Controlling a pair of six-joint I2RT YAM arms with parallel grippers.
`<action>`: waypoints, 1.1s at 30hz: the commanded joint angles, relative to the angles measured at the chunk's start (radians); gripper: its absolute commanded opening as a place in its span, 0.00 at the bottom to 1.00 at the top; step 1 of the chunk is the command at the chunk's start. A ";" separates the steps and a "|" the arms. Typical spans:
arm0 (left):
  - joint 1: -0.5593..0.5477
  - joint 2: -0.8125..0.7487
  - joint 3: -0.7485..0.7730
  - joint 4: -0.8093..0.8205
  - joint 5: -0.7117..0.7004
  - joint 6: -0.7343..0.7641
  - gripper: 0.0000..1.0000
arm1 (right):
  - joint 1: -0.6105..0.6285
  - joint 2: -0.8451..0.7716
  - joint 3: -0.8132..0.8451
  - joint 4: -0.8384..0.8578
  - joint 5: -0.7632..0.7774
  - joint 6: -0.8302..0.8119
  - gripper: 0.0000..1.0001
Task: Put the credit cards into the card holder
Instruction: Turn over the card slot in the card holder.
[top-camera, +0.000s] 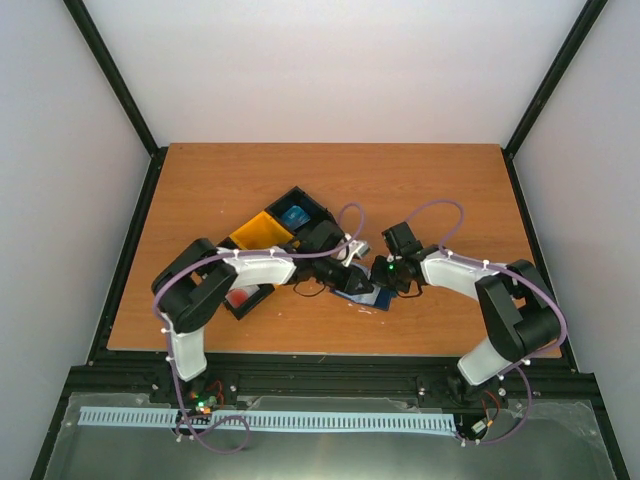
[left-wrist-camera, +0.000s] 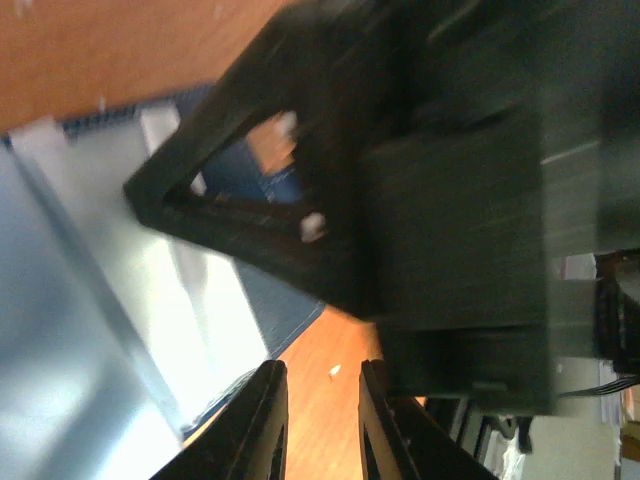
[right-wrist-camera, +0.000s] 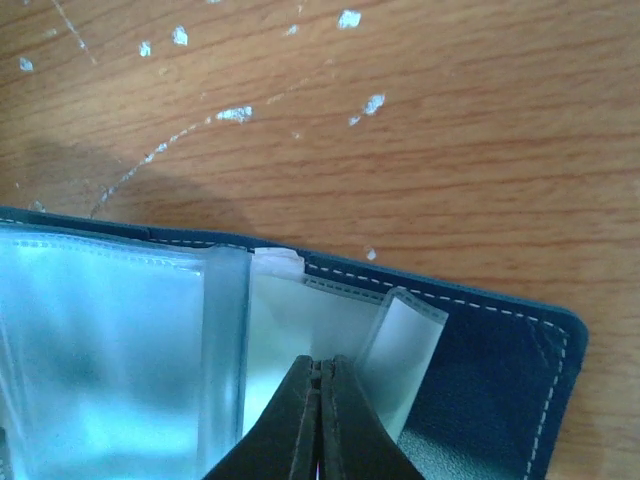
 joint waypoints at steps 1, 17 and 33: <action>0.008 -0.101 0.074 -0.106 -0.107 0.017 0.23 | -0.006 0.029 -0.004 -0.022 0.023 -0.031 0.03; 0.060 -0.059 0.064 -0.271 -0.275 -0.010 0.36 | -0.006 0.054 0.017 -0.032 0.015 -0.065 0.04; 0.068 -0.025 0.066 -0.360 -0.319 -0.013 0.22 | 0.003 0.027 0.138 -0.087 -0.114 -0.170 0.07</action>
